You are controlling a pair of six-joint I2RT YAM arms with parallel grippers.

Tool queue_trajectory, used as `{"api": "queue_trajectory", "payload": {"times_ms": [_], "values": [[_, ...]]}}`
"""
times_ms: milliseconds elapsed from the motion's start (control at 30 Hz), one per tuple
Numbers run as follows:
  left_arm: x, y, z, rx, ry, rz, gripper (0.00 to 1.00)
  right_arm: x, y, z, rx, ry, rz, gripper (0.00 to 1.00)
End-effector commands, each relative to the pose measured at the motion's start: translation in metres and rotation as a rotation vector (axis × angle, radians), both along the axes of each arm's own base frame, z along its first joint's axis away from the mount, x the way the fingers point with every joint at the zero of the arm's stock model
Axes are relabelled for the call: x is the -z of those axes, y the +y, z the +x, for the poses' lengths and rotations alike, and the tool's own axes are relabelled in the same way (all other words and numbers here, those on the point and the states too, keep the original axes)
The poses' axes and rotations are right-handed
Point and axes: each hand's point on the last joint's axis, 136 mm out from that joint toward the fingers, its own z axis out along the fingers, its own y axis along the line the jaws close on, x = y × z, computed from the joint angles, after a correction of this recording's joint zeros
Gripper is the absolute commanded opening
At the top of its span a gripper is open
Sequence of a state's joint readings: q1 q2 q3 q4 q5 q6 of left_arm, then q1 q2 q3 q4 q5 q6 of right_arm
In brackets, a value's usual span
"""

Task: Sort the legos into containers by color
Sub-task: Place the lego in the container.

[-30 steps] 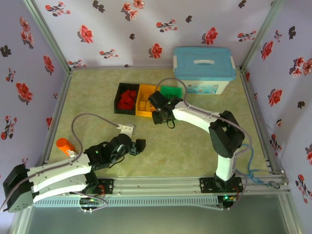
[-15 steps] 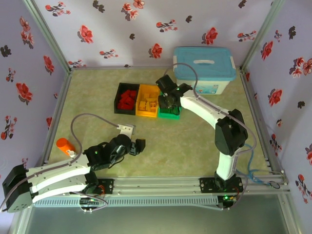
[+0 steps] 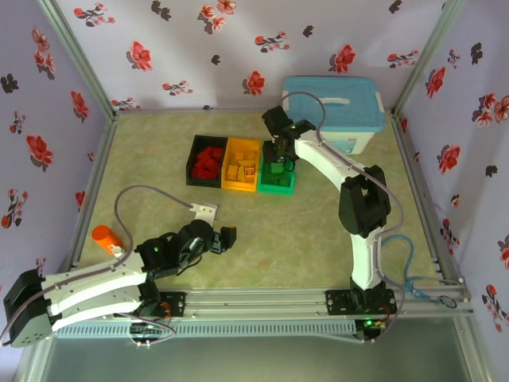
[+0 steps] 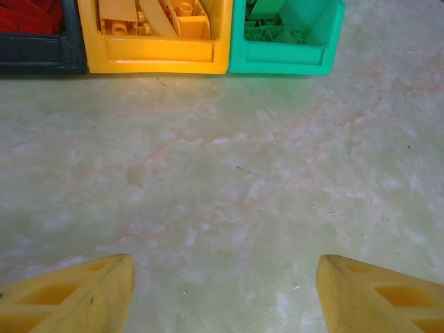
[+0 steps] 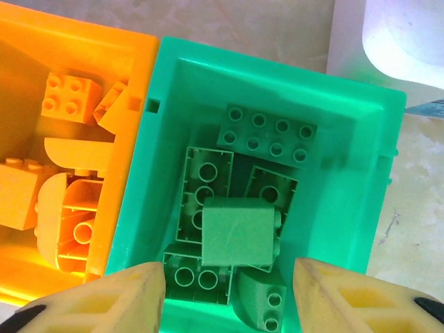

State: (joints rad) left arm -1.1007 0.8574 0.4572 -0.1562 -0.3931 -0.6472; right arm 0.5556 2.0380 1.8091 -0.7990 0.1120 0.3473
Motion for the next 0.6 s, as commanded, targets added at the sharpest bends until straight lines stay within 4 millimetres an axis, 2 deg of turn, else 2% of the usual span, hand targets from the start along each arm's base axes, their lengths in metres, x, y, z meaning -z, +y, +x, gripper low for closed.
{"api": "queue_trajectory", "payload": {"times_ms": [0,300,567], "values": [[-0.013,0.003,0.002,-0.009,-0.037,0.011,0.7,-0.004,-0.002,0.003,-0.01,0.02,-0.005,0.52],[-0.016,0.005,0.003,-0.016,-0.05,0.013,0.7,-0.022,-0.002,-0.002,-0.011,-0.005,0.033,0.57],[-0.024,0.009,0.009,-0.037,-0.086,0.038,0.73,-0.054,-0.009,-0.014,-0.014,-0.086,0.078,0.73]]}}
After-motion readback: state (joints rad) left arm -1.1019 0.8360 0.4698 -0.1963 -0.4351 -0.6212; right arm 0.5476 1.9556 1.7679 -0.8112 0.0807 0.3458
